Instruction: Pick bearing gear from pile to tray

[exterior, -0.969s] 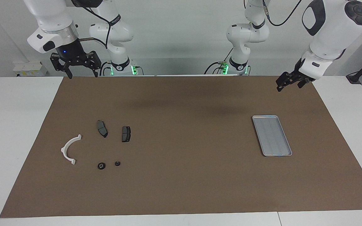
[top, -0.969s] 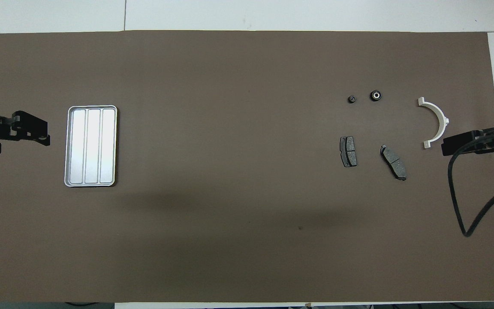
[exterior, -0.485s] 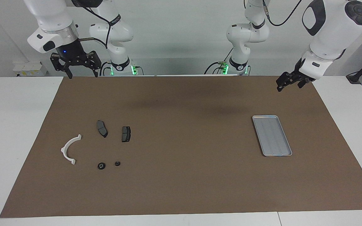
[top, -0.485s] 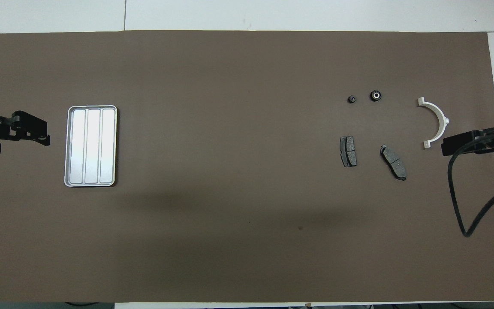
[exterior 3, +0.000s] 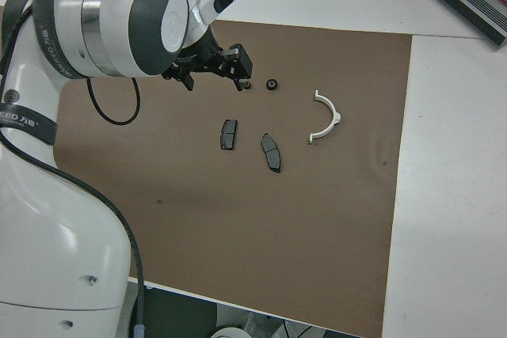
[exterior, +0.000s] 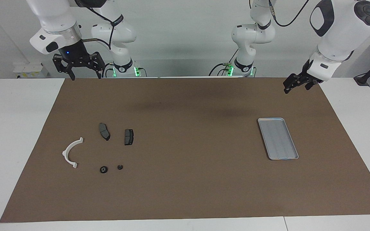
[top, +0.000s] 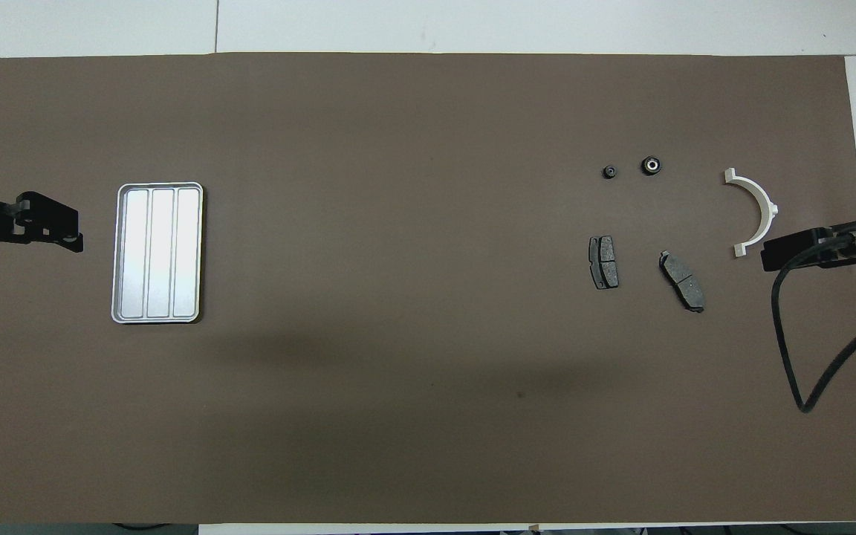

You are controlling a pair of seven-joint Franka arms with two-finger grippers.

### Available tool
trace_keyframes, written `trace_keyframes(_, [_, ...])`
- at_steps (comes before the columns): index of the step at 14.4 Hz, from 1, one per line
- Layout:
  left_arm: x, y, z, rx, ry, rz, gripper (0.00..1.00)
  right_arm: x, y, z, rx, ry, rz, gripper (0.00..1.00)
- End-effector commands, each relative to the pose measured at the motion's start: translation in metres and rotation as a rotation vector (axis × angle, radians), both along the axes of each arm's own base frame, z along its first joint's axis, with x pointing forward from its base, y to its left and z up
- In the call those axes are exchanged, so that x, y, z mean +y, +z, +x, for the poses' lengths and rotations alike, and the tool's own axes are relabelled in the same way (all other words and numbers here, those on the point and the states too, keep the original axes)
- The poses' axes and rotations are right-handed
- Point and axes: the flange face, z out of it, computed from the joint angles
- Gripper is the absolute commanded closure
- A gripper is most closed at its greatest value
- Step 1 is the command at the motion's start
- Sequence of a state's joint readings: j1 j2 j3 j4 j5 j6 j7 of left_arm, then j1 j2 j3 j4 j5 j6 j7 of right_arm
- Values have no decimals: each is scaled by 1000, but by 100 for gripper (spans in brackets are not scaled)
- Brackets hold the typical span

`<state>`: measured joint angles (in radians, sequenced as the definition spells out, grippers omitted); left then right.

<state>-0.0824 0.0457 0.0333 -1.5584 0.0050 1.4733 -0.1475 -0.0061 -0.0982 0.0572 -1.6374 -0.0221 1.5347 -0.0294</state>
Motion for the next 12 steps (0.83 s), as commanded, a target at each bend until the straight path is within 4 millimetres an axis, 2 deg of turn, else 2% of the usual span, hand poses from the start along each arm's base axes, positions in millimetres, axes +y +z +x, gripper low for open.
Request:
trace_keyframes(1, [4,1,-6,6,-7,-9,0,1,-35,16,-21,9,5,0])
trace_keyframes(4, [5,1,-6,5,-3,-8,0,4,-102,59,8,-41,6,0])
trace_keyframes(8, [6,1,-6,5,-1,-8,0,26,-198,109,23,-80,9,0])
trace_keyframes(12, [6,0,-7,8,-1,-8,0,51,-270,150,10,-123,8,0])
